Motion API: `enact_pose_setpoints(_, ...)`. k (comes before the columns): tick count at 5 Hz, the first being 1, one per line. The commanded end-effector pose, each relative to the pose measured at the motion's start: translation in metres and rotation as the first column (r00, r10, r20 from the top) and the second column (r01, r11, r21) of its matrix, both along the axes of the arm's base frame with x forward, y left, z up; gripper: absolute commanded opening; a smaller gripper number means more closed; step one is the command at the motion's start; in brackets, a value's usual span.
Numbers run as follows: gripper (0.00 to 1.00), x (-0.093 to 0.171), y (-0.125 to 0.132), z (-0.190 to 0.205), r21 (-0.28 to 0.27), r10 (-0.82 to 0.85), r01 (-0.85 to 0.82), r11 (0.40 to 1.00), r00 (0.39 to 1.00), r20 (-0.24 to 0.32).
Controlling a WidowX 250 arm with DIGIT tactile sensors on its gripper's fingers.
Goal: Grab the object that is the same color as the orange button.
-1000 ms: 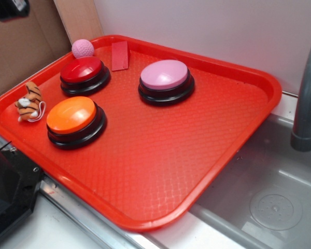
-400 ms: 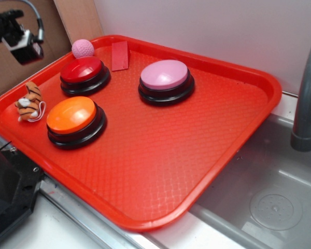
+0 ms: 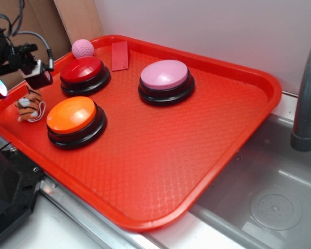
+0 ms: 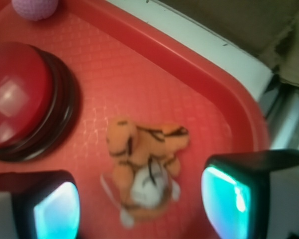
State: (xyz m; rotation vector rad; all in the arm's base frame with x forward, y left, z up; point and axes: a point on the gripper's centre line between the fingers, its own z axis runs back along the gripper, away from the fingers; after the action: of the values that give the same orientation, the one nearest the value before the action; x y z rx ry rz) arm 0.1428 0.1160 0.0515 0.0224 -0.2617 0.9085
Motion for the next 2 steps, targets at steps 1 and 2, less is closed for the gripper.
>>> enact_pose_setpoints(1,1.0,0.0026,0.0011,-0.0279,-0.024,-0.097,0.097,0.995,0.995,0.006)
enact_pose_setpoints(2,0.0,0.001,-0.0011,-0.0272,-0.05,-0.094,0.095,0.994,0.995,0.023)
